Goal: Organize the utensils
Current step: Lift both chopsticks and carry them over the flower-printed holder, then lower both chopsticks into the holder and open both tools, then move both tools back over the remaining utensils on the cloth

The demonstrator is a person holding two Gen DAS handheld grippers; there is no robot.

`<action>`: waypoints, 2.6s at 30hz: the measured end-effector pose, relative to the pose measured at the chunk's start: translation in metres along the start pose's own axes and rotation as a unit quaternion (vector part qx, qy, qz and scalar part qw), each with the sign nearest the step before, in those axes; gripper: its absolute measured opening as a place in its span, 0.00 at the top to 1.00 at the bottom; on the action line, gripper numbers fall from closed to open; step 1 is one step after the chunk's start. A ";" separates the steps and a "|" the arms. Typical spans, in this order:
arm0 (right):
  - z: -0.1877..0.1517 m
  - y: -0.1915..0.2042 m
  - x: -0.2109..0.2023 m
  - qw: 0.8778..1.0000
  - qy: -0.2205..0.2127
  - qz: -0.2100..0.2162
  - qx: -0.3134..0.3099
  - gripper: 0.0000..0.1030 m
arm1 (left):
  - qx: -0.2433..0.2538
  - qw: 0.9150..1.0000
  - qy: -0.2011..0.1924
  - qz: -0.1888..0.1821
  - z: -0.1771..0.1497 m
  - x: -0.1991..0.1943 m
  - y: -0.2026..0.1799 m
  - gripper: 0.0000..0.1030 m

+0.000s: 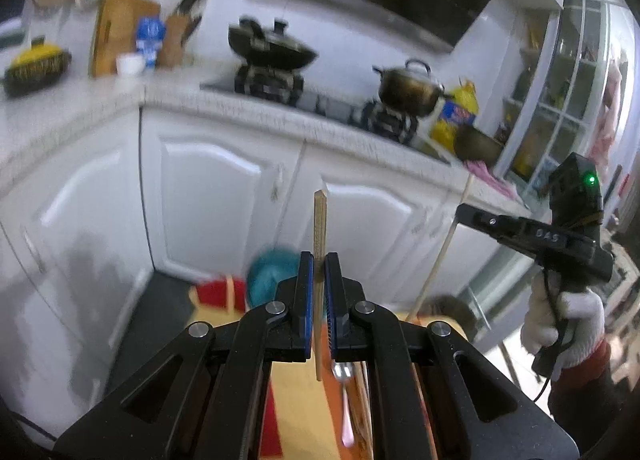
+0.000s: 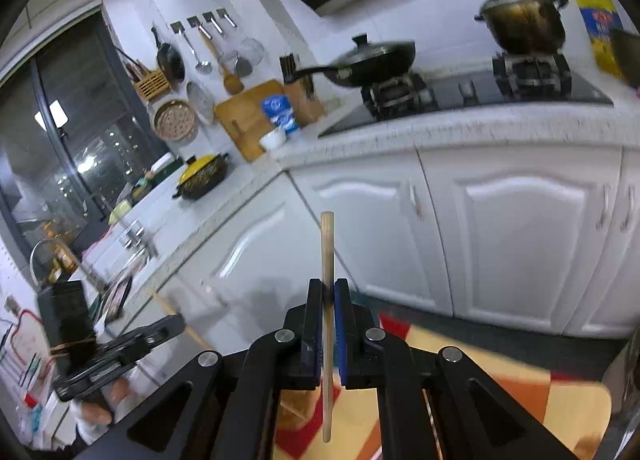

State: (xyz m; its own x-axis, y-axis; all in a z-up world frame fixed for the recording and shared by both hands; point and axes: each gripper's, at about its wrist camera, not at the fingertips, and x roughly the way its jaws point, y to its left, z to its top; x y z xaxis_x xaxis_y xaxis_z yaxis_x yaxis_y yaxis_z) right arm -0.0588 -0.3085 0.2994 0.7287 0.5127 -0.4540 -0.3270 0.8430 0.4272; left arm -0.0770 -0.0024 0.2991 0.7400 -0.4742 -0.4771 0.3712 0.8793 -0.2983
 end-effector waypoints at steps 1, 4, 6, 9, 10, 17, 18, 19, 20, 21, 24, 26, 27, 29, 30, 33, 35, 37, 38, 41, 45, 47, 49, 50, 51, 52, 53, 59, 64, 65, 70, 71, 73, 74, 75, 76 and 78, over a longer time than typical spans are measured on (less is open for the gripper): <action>0.010 0.002 0.006 1.000 -0.007 -0.008 -0.004 0.95 | 0.002 1.000 -0.008 0.005 0.010 0.002 0.000 0.96; 0.033 0.003 0.027 0.999 -0.022 -0.022 -0.005 0.95 | 0.004 0.999 -0.024 0.025 0.032 0.014 0.005 0.96; 0.043 0.002 0.042 0.999 -0.033 -0.039 -0.009 0.95 | 0.008 0.999 -0.029 0.045 0.041 0.029 0.010 0.96; 0.051 -0.003 0.069 0.998 -0.037 -0.057 -0.015 0.95 | 0.000 0.998 -0.020 0.058 0.045 0.053 0.020 0.96; 0.052 -0.005 0.078 0.997 -0.036 -0.062 -0.015 0.95 | -0.001 0.998 -0.016 0.065 0.044 0.063 0.023 0.96; 0.031 -0.023 0.139 0.997 0.007 -0.073 -0.010 0.95 | 0.002 0.996 0.030 0.089 0.019 0.115 0.032 0.96; 0.025 -0.026 0.146 0.997 0.018 -0.070 -0.010 0.95 | -0.001 0.995 0.039 0.090 0.014 0.122 0.035 0.96; 0.018 -0.027 0.153 0.997 0.032 -0.069 -0.012 0.95 | -0.003 0.995 0.046 0.092 0.010 0.127 0.037 0.96; 0.013 -0.029 0.157 0.997 0.041 -0.068 -0.013 0.95 | -0.006 0.994 0.054 0.094 0.005 0.133 0.040 0.96; 0.008 -0.030 0.161 0.996 0.050 -0.068 -0.016 0.95 | -0.009 0.994 0.060 0.096 0.001 0.138 0.042 0.96; -0.003 -0.033 0.170 0.995 0.071 -0.064 -0.018 0.95 | -0.013 0.992 0.077 0.099 -0.010 0.147 0.043 0.96; -0.009 -0.037 0.174 0.994 0.089 -0.060 -0.016 0.95 | -0.011 0.991 0.080 0.104 -0.015 0.149 0.043 0.96; -0.012 -0.039 0.174 0.994 0.096 -0.060 -0.011 0.95 | -0.011 0.991 0.083 0.106 -0.017 0.150 0.043 0.96; -0.015 -0.042 0.173 0.993 0.103 -0.061 -0.005 0.90 | -0.014 0.990 0.087 0.106 -0.020 0.150 0.044 0.94; -0.016 -0.043 0.171 0.992 0.106 -0.062 -0.004 0.84 | -0.017 0.990 0.090 0.104 -0.020 0.149 0.045 0.89; -0.023 -0.044 0.161 0.991 0.114 -0.063 -0.011 0.74 | -0.026 0.990 0.089 0.104 -0.023 0.143 0.047 0.75; -0.029 -0.043 0.152 0.991 0.117 -0.066 -0.023 0.74 | -0.026 0.990 0.090 0.105 -0.026 0.139 0.045 0.74; -0.037 -0.041 0.144 0.990 0.118 -0.071 -0.030 0.72 | -0.026 0.989 0.092 0.109 -0.031 0.135 0.042 0.68; -0.040 -0.042 0.141 0.990 0.119 -0.072 -0.030 0.71 | -0.026 0.989 0.093 0.109 -0.034 0.133 0.041 0.68; -0.053 -0.042 0.131 0.988 0.123 -0.082 -0.035 0.68 | -0.024 0.989 0.097 0.109 -0.043 0.128 0.035 0.66; -0.069 -0.042 0.120 0.986 0.129 -0.094 -0.040 0.68 | -0.016 0.988 0.101 0.112 -0.059 0.122 0.023 0.64; -0.076 -0.042 0.113 0.986 0.130 -0.100 -0.040 0.67 | -0.012 0.988 0.102 0.112 -0.066 0.119 0.017 0.64; -0.083 -0.043 0.104 0.985 0.130 -0.107 -0.036 0.63 | -0.006 0.988 0.102 0.112 -0.073 0.117 0.010 0.64; -0.088 -0.045 0.098 0.985 0.130 -0.109 -0.031 0.63 | -0.003 0.988 0.103 0.112 -0.076 0.116 0.008 0.63; -0.091 -0.047 0.094 0.985 0.131 -0.111 -0.027 0.63 | 0.001 0.988 0.105 0.112 -0.080 0.116 0.004 0.62; -0.095 -0.048 0.091 0.984 0.134 -0.112 -0.023 0.62 | 0.003 0.988 0.106 0.112 -0.083 0.116 0.002 0.62; -0.102 -0.051 0.086 0.983 0.139 -0.114 -0.020 0.62 | 0.005 0.988 0.109 0.111 -0.086 0.116 -0.001 0.62; -0.142 -0.071 0.064 0.975 0.173 -0.142 -0.008 0.59 | 0.011 0.986 0.127 0.104 -0.110 0.114 -0.013 0.61; -0.186 -0.092 0.065 0.961 0.221 -0.166 0.014 0.59 | -0.001 0.983 0.150 0.106 -0.132 0.115 -0.010 0.59; -0.194 -0.093 0.068 0.958 0.232 -0.169 0.013 0.59 | -0.005 0.982 0.157 0.106 -0.136 0.117 -0.009 0.59; -0.216 -0.087 0.090 0.950 0.263 -0.166 0.001 0.59 | -0.009 0.977 0.183 0.108 -0.157 0.121 -0.007 0.59; -0.221 -0.085 0.095 0.948 0.269 -0.170 -0.004 0.59 | -0.010 0.976 0.187 0.108 -0.160 0.121 -0.007 0.59; -0.227 -0.084 0.103 0.943 0.278 -0.181 -0.018 0.57 | -0.013 0.975 0.195 0.109 -0.166 0.123 -0.005 0.59; -0.230 -0.084 0.101 0.945 0.272 -0.180 -0.023 0.56 | -0.013 0.974 0.197 0.110 -0.167 0.123 -0.004 0.59; -0.231 -0.085 0.099 0.946 0.270 -0.179 -0.023 0.56 | -0.014 0.973 0.200 0.111 -0.169 0.124 -0.002 0.59; -0.231 -0.088 0.096 0.945 0.271 -0.180 -0.021 0.56 | -0.014 0.973 0.201 0.112 -0.170 0.125 -0.002 0.59; -0.234 -0.094 0.092 0.940 0.281 -0.190 -0.025 0.50 | -0.015 0.972 0.207 0.112 -0.172 0.127 0.000 0.59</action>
State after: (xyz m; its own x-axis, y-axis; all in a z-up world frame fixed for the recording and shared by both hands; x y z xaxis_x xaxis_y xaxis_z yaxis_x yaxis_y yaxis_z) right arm -0.1023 -0.3027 0.0344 0.3703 0.1654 -0.9141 -0.1457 0.9822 0.1187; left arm -0.0791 -0.0703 0.0961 0.5088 -0.2541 -0.8225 0.2057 0.9637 -0.1704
